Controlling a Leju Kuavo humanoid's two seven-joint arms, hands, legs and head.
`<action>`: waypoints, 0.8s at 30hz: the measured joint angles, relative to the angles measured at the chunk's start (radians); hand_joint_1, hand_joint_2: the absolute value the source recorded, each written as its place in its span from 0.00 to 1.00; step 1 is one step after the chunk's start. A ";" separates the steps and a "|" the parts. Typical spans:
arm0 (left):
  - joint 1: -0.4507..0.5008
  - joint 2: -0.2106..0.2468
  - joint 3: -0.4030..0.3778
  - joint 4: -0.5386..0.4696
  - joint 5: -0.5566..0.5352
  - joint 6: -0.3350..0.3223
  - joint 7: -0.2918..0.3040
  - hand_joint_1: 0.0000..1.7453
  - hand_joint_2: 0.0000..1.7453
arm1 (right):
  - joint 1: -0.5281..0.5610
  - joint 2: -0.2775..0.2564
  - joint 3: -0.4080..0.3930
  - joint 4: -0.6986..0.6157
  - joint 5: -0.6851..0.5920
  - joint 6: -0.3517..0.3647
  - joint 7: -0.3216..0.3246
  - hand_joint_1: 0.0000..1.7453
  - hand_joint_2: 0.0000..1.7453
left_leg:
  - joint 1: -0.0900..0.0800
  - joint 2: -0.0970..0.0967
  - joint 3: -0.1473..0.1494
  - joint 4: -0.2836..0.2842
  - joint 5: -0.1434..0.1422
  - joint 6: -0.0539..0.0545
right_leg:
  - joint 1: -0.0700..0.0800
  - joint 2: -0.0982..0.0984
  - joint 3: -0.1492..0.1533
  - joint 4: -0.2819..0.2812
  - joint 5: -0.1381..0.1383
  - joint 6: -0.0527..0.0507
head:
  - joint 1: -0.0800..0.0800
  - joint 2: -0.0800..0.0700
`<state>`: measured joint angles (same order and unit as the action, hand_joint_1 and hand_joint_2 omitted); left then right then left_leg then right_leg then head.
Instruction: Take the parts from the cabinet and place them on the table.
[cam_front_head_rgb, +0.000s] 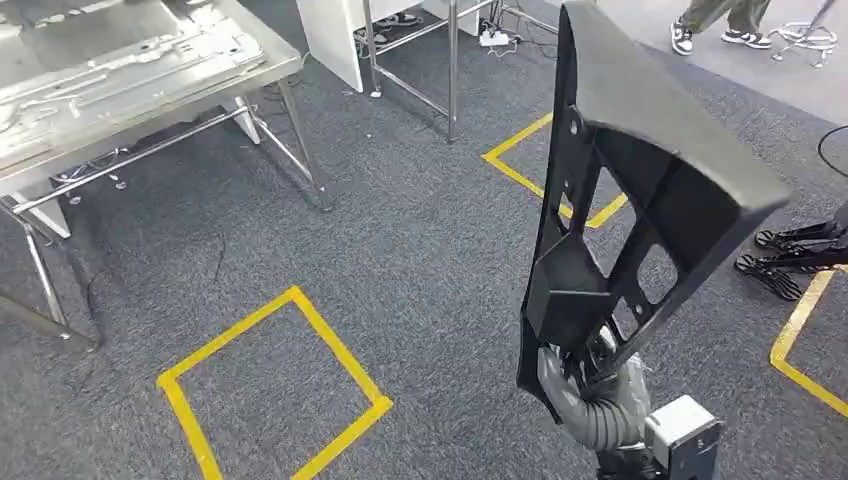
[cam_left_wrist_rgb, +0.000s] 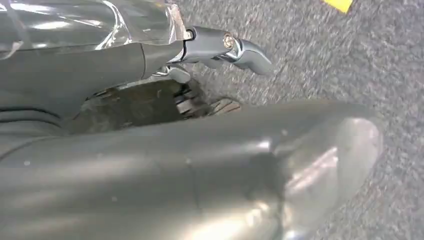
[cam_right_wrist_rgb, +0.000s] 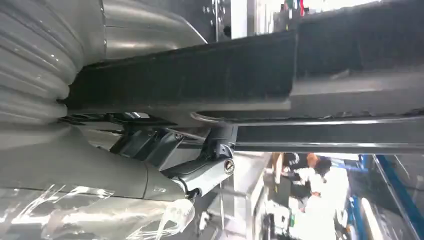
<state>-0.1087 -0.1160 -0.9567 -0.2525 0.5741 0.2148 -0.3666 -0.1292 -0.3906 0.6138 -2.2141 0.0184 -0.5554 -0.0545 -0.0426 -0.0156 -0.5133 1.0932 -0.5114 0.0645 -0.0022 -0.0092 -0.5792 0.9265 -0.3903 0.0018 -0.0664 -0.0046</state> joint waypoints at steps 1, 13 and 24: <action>0.001 0.000 0.000 0.000 0.001 0.000 0.000 0.00 0.00 | -0.002 0.001 0.001 0.002 0.011 0.000 0.008 1.00 1.00 | 0.009 0.000 -0.055 0.077 -0.034 -0.008 | -0.001 -0.003 0.008 0.000 -0.009 0.001 | 0.000 0.000; 0.004 -0.002 -0.001 0.005 0.006 0.005 0.018 0.00 0.00 | -0.037 0.013 0.037 0.030 0.093 0.037 0.082 1.00 1.00 | 0.024 0.052 -0.098 -0.134 0.159 0.004 | -0.007 -0.083 0.166 0.017 -0.164 0.053 | -0.002 0.000; -0.007 -0.003 -0.001 0.005 0.006 0.002 0.026 0.00 0.00 | -0.060 0.016 0.060 0.042 0.092 0.055 0.099 1.00 1.00 | 0.009 -0.098 -0.072 -0.129 0.127 0.016 | -0.006 0.074 0.029 0.043 -0.059 0.043 | 0.006 0.000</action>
<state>-0.1160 -0.1194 -0.9575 -0.2476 0.5798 0.2171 -0.3411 -0.1890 -0.3746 0.6733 -2.1721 0.1107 -0.5002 0.0446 -0.0334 -0.1131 -0.5850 0.9639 -0.3841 0.0803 -0.0086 0.0646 -0.5505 0.9690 -0.4496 0.0449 -0.0607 -0.0042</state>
